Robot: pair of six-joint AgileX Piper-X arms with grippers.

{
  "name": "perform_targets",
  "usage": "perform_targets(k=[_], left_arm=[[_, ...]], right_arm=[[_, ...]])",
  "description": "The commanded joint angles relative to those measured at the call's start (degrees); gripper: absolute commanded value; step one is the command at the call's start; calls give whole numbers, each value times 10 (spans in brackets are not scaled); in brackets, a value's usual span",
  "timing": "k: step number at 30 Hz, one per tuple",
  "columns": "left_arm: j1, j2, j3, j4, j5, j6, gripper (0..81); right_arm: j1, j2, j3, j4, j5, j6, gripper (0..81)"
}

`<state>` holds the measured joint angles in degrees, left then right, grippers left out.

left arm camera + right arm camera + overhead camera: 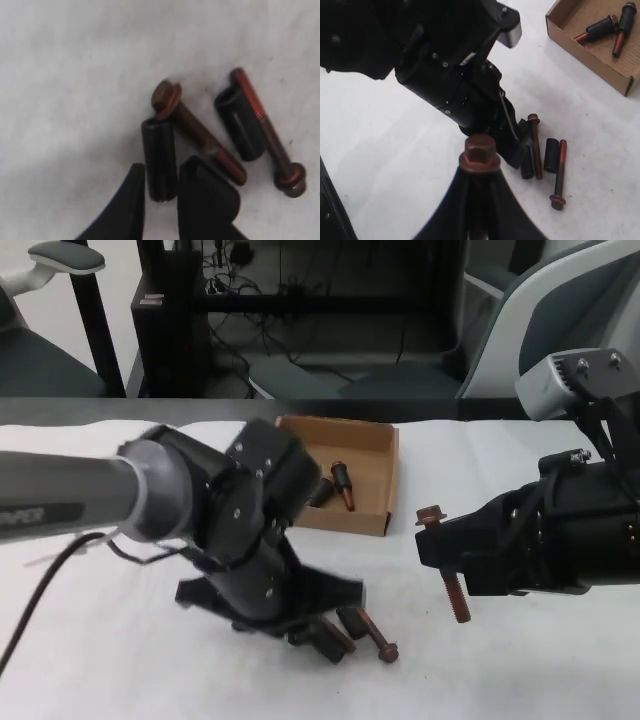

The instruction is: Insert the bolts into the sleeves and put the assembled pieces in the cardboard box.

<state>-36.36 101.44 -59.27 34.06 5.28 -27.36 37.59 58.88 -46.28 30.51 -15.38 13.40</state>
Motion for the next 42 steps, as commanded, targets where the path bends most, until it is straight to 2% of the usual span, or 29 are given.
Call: perform_targets(k=[1, 21, 28, 33, 35, 36, 38, 42], left_arm=[[-3, 10, -4, 14, 13, 5, 245], [-3, 15, -6, -14, -10, 27, 245], [-3, 54, -21, 4, 22, 34, 245], [-3, 65, -41, 6, 14, 34, 241], [-3, 65, -51, 6, 7, 44, 213], [-3, 65, -54, 6, 4, 56, 172], [-3, 65, -58, 6, 3, 73, 31], [-3, 65, -58, 11, 3, 83, 17]], right_arm=[[0, -5, 1, -8, -5, -5, 6], [0, -5, 1, -34, -5, -5, 6], [0, -5, 1, -34, -5, -5, 6], [0, -5, 1, -34, -9, -5, 6], [0, -5, 1, -34, -14, -5, 6], [0, -5, 1, -34, -17, -5, 6], [0, -5, 1, -34, -17, -5, 6], [0, -5, 1, -34, -17, -5, 6]])
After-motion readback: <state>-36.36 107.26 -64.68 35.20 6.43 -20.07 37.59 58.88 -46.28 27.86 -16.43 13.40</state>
